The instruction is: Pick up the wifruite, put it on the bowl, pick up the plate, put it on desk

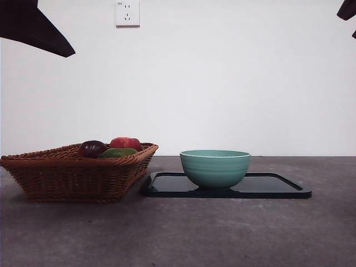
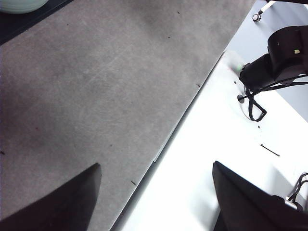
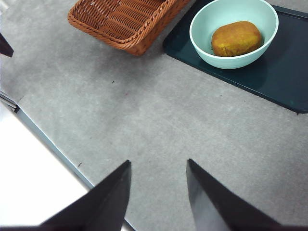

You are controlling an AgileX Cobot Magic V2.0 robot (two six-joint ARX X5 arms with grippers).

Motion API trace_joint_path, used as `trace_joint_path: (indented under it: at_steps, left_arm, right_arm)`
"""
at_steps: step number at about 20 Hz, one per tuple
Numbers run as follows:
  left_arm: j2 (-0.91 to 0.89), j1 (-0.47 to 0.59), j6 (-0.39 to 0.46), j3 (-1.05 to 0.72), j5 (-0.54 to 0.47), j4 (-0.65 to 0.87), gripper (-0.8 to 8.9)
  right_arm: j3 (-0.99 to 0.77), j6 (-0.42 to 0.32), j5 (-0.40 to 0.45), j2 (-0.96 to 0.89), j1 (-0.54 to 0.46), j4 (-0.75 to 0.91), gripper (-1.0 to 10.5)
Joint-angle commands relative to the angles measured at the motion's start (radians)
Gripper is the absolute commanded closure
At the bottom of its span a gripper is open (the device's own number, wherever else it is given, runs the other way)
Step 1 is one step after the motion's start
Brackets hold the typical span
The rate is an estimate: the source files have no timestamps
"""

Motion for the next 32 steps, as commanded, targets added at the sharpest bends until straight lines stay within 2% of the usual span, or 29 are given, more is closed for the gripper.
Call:
trace_joint_path:
  at_steps: [1, 6, 10, 12, 20, 23, 27, 32]
  left_arm:
    - [0.005, -0.008, 0.009, 0.01, 0.002, 0.018, 4.42]
    - [0.008, -0.008, -0.012, 0.016, -0.011, 0.139, 4.42]
    - [0.069, -0.008, -0.032, 0.089, -0.131, 0.215, 4.4]
    - [0.148, -0.008, -0.021, 0.177, -0.166, 0.214, 4.4]
    - [0.595, -0.008, 0.066, 0.569, -0.193, 0.216, 4.41]
    - [0.74, -0.009, 0.082, 0.673, -0.238, 0.235, 4.41]
    - [0.888, -0.01, 0.117, 0.753, -0.249, 0.262, 4.41]
    - [0.999, -0.021, 0.164, 0.756, -0.271, 0.338, 4.42]
  right_arm:
    - [0.005, 0.006, -0.003, 0.004, 0.006, 0.01, 7.6]
    - [0.005, 0.006, -0.003, 0.004, 0.006, 0.01, 7.6]
    - [0.005, 0.006, -0.003, 0.004, 0.006, 0.01, 7.6]
    - [0.005, 0.006, -0.003, 0.004, 0.006, 0.01, 7.6]
    - [0.005, 0.01, -0.031, 0.003, 0.006, 0.006, 7.6]
    - [0.005, 0.012, -0.031, 0.003, 0.006, 0.002, 7.6]
    - [0.005, 0.021, -0.03, 0.002, 0.006, -0.012, 7.6]
    - [0.005, 0.021, -0.029, 0.002, 0.006, -0.024, 7.6]
